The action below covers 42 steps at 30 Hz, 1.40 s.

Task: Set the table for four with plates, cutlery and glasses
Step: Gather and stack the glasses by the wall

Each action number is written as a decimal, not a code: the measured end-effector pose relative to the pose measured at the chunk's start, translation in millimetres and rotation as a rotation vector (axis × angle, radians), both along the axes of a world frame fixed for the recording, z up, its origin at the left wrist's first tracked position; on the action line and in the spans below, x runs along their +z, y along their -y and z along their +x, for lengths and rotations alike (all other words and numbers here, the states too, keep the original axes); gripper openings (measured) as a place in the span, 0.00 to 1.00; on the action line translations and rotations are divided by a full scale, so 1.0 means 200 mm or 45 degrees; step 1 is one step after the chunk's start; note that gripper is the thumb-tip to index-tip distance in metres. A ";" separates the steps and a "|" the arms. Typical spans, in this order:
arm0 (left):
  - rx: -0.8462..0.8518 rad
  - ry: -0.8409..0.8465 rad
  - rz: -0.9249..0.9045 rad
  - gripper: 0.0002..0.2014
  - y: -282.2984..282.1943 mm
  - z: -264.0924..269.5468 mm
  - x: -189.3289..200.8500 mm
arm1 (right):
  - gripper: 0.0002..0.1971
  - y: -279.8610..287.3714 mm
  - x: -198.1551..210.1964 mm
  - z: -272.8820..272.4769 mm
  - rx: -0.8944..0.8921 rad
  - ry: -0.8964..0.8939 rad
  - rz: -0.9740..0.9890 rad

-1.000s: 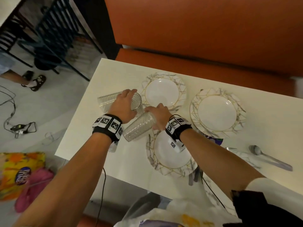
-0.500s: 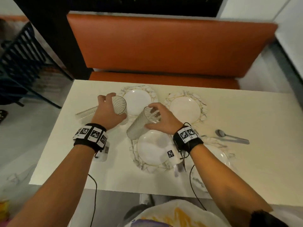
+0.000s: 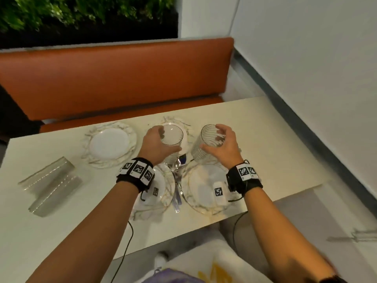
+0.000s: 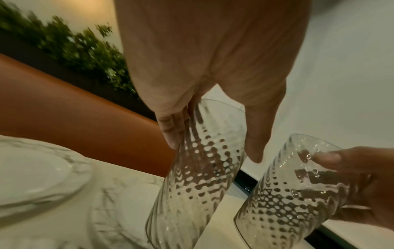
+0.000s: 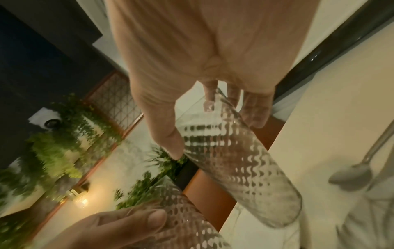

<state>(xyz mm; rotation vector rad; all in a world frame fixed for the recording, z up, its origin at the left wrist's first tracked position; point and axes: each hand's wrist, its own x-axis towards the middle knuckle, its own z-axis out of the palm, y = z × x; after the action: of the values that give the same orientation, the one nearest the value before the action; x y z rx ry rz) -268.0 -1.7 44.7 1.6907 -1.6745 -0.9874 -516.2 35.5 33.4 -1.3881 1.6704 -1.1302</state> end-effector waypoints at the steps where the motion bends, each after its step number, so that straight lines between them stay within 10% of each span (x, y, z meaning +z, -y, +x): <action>1: -0.033 -0.017 0.011 0.49 0.03 -0.08 0.00 | 0.44 0.00 0.00 -0.07 -0.048 0.019 -0.020; 21: -0.110 -0.203 0.199 0.51 0.78 -1.74 -0.37 | 0.47 0.62 -0.45 -1.51 -0.516 -0.036 0.253; 42: -0.056 -0.196 0.157 0.47 1.15 -2.34 -0.55 | 0.38 1.21 -0.59 -2.05 -0.442 -0.042 0.166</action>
<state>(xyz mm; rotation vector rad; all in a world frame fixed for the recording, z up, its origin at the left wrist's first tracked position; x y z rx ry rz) -735.4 -231.1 -65.5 1.6157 -1.5850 -1.2322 -926.7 -206.9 -84.8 -1.0668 2.0243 -1.1648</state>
